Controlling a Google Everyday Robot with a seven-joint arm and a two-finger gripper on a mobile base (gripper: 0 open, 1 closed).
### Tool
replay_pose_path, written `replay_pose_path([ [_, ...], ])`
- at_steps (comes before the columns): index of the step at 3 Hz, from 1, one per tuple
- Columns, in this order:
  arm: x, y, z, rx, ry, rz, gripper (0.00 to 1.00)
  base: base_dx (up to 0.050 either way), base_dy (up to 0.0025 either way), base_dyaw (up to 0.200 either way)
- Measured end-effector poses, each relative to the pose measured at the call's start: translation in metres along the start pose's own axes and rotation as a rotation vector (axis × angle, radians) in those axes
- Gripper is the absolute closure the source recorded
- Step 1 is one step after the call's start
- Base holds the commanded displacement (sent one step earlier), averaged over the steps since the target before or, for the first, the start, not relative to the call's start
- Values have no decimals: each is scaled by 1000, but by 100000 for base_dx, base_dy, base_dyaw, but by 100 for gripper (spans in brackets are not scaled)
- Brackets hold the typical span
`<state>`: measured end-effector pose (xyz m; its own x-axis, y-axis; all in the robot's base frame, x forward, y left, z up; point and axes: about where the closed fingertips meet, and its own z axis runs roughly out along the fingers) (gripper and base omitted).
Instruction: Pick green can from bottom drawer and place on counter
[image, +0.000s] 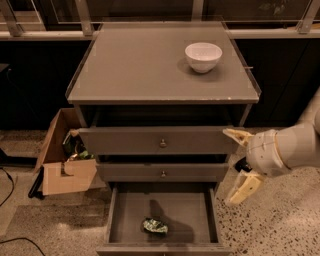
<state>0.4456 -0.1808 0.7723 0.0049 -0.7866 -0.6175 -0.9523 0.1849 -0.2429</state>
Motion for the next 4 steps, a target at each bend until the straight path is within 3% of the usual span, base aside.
replay_pose_path([
  [1,11,11,18,13,-5,13,0,0,0,0],
  [2,27,24,52,44,58,30,0,0,0,0],
  [3,27,24,52,43,59,30,0,0,0,0],
  [4,31,34,73,23,70,43,0,0,0,0],
])
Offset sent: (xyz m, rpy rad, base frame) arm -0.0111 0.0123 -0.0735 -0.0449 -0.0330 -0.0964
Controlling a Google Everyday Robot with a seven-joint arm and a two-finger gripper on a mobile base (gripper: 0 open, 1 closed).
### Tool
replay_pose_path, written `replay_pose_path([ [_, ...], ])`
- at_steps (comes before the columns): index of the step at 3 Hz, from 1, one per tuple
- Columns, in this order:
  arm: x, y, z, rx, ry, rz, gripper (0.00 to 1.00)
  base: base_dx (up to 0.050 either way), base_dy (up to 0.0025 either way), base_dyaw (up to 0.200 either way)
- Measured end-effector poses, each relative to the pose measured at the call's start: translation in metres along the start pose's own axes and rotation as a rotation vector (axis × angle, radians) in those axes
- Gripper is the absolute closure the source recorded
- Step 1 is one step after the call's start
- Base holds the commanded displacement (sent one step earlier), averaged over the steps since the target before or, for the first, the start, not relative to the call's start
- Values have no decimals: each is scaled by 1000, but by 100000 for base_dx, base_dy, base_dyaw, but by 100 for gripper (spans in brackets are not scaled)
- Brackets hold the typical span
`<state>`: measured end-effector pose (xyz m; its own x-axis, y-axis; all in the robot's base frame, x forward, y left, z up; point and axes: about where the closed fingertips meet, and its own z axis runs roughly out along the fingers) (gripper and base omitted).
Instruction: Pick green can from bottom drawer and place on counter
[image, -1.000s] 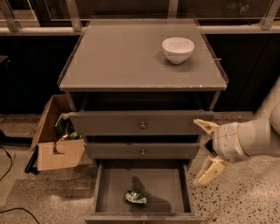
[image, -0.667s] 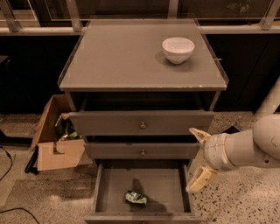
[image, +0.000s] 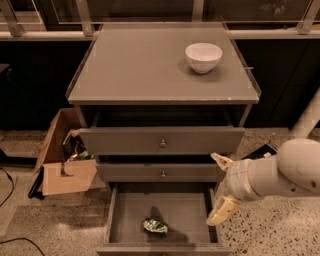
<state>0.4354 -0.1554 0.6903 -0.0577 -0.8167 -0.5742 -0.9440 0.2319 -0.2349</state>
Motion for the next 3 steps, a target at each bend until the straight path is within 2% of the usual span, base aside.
replay_pose_path([
  [1,3,8,27,-38,-1,16,0,0,0,0],
  [2,12,28,84,-68,-17,13,0,0,0,0],
  [3,10,30,80,-63,-16,10,0,0,0,0],
])
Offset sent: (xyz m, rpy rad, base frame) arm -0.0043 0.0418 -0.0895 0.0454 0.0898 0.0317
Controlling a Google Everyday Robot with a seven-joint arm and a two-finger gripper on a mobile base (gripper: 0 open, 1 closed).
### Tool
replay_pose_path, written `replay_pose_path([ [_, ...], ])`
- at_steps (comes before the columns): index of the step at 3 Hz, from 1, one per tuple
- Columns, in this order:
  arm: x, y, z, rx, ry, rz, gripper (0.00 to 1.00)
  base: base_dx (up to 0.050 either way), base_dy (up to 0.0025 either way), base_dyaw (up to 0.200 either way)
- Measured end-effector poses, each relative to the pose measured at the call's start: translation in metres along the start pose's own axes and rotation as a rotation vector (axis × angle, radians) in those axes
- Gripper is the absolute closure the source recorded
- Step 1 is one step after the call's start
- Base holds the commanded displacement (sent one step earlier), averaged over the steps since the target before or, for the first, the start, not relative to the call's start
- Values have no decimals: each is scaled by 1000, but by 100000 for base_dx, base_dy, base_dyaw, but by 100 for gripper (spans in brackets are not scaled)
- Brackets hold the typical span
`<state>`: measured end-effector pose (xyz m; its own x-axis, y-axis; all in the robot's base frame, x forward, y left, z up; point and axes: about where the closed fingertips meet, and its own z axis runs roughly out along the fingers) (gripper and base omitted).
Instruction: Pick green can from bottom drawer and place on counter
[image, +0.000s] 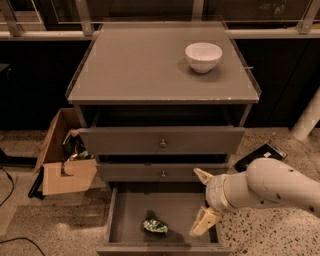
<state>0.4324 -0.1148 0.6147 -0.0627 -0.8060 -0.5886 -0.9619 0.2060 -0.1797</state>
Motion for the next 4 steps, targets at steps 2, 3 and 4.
replay_pose_path([
  [2,10,-12,28,8,24,68,0,0,0,0],
  [3,14,-20,52,18,50,119,0,0,0,0],
  [4,7,-25,84,25,115,184,0,0,0,0],
])
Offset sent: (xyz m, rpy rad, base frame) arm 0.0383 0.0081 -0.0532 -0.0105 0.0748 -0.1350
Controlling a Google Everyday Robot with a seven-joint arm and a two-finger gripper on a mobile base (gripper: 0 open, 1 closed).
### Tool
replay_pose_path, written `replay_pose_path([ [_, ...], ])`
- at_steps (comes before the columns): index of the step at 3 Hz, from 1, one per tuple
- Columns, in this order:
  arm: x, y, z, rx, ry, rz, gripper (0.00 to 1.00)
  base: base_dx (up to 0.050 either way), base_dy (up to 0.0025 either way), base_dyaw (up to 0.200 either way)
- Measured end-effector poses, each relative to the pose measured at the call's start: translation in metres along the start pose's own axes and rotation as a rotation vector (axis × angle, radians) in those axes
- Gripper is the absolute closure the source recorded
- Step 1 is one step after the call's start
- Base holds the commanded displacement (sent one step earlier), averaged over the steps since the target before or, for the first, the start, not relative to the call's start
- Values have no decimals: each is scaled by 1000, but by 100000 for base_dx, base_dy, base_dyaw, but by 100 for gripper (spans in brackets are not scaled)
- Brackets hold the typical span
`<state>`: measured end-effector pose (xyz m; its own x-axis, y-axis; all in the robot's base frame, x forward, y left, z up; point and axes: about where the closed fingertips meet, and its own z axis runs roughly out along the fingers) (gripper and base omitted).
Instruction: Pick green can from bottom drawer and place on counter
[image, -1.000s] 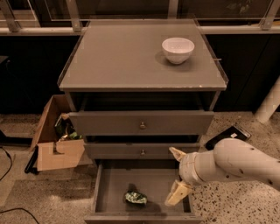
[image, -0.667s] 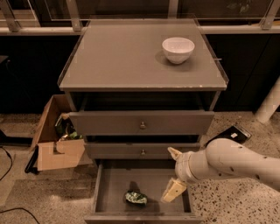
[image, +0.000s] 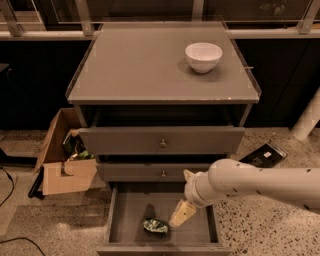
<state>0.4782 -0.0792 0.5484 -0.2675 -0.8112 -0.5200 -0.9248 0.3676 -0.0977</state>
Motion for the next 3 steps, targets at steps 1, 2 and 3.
replay_pose_path([
  [1,0,0,0,0,0,0,0,0,0,0],
  [2,-2,0,6,6,-44,5,0,0,0,0],
  [3,-2,-3,23,-23,-92,-1,0,0,0,0],
])
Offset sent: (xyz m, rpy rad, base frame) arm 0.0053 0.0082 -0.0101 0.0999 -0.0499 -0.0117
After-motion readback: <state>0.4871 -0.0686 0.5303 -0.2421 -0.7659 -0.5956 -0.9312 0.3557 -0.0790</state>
